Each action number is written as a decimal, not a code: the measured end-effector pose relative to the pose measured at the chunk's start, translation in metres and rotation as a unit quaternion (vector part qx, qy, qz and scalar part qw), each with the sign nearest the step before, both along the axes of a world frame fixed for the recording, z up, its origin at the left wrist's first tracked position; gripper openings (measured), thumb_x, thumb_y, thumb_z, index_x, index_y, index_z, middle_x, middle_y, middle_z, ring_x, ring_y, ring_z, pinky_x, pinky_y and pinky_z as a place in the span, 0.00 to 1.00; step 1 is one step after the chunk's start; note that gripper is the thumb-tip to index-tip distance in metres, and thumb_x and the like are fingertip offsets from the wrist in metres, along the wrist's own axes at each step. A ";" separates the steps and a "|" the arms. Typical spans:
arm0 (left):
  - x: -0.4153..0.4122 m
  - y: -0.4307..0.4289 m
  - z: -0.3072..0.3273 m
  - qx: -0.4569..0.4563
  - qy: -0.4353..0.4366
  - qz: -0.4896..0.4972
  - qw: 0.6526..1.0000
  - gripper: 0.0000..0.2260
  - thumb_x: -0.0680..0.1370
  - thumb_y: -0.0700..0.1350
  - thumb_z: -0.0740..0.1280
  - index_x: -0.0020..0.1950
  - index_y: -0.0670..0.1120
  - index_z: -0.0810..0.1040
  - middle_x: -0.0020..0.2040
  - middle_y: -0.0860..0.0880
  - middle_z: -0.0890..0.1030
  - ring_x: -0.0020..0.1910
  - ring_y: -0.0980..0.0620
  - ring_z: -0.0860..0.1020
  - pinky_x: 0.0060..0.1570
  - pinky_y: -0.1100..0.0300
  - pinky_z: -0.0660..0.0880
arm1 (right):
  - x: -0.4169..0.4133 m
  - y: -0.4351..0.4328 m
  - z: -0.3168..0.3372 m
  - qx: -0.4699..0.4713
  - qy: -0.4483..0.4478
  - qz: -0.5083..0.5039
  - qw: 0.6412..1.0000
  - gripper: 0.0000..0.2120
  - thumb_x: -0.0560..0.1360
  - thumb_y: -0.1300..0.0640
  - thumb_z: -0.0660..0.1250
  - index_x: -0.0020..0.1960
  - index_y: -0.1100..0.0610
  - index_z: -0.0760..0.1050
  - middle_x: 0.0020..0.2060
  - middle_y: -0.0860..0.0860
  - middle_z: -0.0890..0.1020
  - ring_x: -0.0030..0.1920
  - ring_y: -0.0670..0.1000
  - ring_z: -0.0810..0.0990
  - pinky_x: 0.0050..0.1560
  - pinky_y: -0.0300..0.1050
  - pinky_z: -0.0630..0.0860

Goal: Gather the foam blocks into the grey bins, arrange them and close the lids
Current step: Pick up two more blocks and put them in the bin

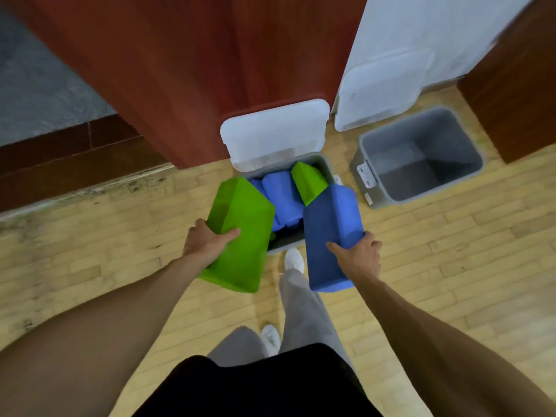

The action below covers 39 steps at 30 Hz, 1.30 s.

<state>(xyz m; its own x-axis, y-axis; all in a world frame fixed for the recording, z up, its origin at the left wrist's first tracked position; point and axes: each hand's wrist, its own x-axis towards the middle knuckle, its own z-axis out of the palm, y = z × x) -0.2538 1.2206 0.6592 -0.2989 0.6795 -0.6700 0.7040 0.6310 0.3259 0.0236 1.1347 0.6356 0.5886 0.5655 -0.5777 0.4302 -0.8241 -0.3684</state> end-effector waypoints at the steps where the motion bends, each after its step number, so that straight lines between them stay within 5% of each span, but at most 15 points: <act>1: 0.002 0.020 -0.009 -0.018 -0.001 -0.012 1.000 0.40 0.68 0.64 0.72 0.70 0.41 0.64 0.65 0.40 0.72 0.62 0.38 0.73 0.58 0.44 0.73 | 0.006 0.017 -0.013 -0.003 0.021 -0.012 1.000 0.42 0.67 0.42 0.74 0.71 0.61 0.59 0.64 0.60 0.65 0.64 0.64 0.69 0.63 0.59 0.69; 7: 0.023 0.110 -0.082 -0.081 -0.020 -0.022 0.996 0.37 0.72 0.63 0.68 0.71 0.41 0.66 0.72 0.40 0.55 0.71 0.37 0.59 0.68 0.44 0.64 | 0.019 0.123 -0.086 -0.037 0.083 -0.040 0.995 0.43 0.67 0.40 0.74 0.72 0.61 0.62 0.65 0.61 0.66 0.66 0.63 0.67 0.66 0.56 0.67; 13: 0.011 0.150 -0.220 -0.117 -0.102 0.069 0.986 0.43 0.62 0.72 0.66 0.69 0.46 0.73 0.69 0.42 0.69 0.63 0.39 0.73 0.64 0.45 0.72 | 0.013 0.185 -0.197 -0.013 0.097 -0.028 0.995 0.35 0.71 0.43 0.71 0.67 0.65 0.66 0.62 0.61 0.73 0.63 0.61 0.72 0.62 0.53 0.70; 19: 0.001 0.180 -0.334 -0.056 -0.082 0.051 0.994 0.31 0.75 0.66 0.60 0.63 0.41 0.76 0.60 0.38 0.76 0.55 0.37 0.77 0.53 0.47 0.75 | 0.008 0.215 -0.306 0.012 0.144 -0.095 0.985 0.25 0.76 0.45 0.66 0.67 0.57 0.68 0.61 0.55 0.76 0.58 0.56 0.76 0.60 0.52 0.72; 23: 0.001 0.179 -0.376 -0.062 0.000 -0.019 0.998 0.18 0.78 0.46 0.65 0.66 0.40 0.70 0.61 0.38 0.75 0.56 0.37 0.76 0.46 0.51 0.70 | 0.003 0.211 -0.340 0.045 0.084 -0.033 0.995 0.27 0.74 0.44 0.68 0.69 0.55 0.69 0.63 0.55 0.74 0.60 0.56 0.74 0.63 0.52 0.71; 26: 0.009 0.164 -0.369 -0.111 0.027 -0.044 0.993 0.26 0.76 0.42 0.67 0.71 0.38 0.63 0.67 0.38 0.68 0.62 0.36 0.72 0.55 0.47 0.70 | 0.004 0.198 -0.334 -0.013 -0.001 0.015 1.000 0.28 0.73 0.49 0.71 0.69 0.57 0.70 0.64 0.60 0.68 0.63 0.61 0.68 0.67 0.53 0.66; 28: 0.015 0.156 -0.350 -0.110 -0.003 -0.047 0.993 0.25 0.76 0.43 0.67 0.71 0.38 0.65 0.65 0.38 0.70 0.61 0.39 0.73 0.52 0.51 0.70 | 0.007 0.193 -0.316 -0.051 -0.011 0.045 0.998 0.27 0.72 0.53 0.72 0.67 0.60 0.70 0.63 0.61 0.68 0.63 0.62 0.67 0.66 0.53 0.67; 30: 0.019 0.149 -0.321 -0.116 -0.043 -0.053 0.991 0.21 0.77 0.42 0.65 0.69 0.39 0.69 0.62 0.39 0.75 0.56 0.42 0.76 0.48 0.56 0.70 | 0.010 0.193 -0.293 -0.076 0.002 0.079 0.994 0.23 0.72 0.57 0.70 0.66 0.61 0.71 0.62 0.60 0.71 0.62 0.60 0.68 0.61 0.49 0.67; 34: 0.028 0.139 -0.253 -0.135 -0.093 -0.060 0.985 0.16 0.78 0.42 0.64 0.66 0.43 0.73 0.61 0.42 0.77 0.59 0.44 0.76 0.55 0.56 0.72 | 0.010 0.205 -0.232 -0.112 0.066 0.122 0.984 0.14 0.74 0.60 0.64 0.59 0.60 0.76 0.56 0.58 0.77 0.55 0.59 0.75 0.50 0.46 0.70; 36: 0.034 0.135 -0.218 -0.132 -0.108 -0.058 0.984 0.14 0.77 0.42 0.63 0.63 0.44 0.76 0.58 0.43 0.79 0.57 0.44 0.77 0.53 0.57 0.71 | 0.007 0.212 -0.198 -0.142 0.091 0.186 0.968 0.06 0.76 0.61 0.61 0.49 0.57 0.76 0.47 0.57 0.77 0.48 0.57 0.75 0.50 0.47 0.73; 39: 0.038 0.123 -0.158 -0.126 -0.153 -0.043 0.979 0.11 0.78 0.41 0.63 0.59 0.44 0.78 0.48 0.44 0.81 0.48 0.45 0.80 0.50 0.56 0.74 | -0.002 0.214 -0.145 -0.183 0.147 0.246 0.940 0.07 0.78 0.59 0.60 0.42 0.55 0.73 0.45 0.54 0.77 0.45 0.53 0.74 0.55 0.47 0.76</act>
<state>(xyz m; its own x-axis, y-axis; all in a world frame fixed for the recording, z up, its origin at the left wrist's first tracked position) -0.2157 1.3440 0.5014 -0.0077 0.4957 -0.8685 0.6513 0.6615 0.3718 0.0216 1.3490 0.4904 0.0924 0.4589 -0.8837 0.7165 -0.6470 -0.2610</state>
